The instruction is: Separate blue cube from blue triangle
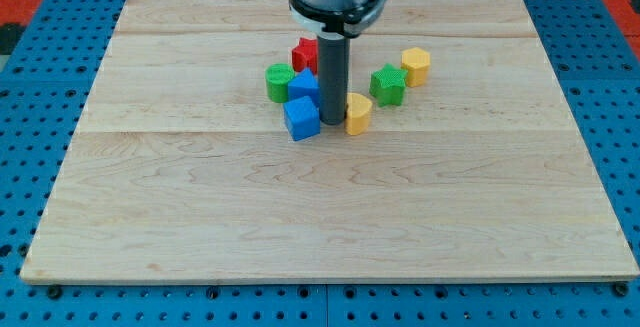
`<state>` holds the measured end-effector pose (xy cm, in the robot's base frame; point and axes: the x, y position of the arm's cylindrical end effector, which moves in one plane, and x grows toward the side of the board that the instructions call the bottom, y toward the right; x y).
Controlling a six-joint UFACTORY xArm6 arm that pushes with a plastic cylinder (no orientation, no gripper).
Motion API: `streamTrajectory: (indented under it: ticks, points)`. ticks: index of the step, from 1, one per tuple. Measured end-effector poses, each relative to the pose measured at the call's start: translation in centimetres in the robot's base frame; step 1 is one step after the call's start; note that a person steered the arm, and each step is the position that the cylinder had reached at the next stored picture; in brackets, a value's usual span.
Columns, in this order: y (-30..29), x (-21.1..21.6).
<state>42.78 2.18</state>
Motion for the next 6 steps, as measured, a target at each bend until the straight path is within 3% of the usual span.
streamTrajectory:
  ticks: [1,2,3,5,6]
  points:
    - [2.7,-2.6]
    - [2.4,-8.1]
    - [-1.2,-8.5]
    - [-5.6,0.1]
    - [-2.5,1.9]
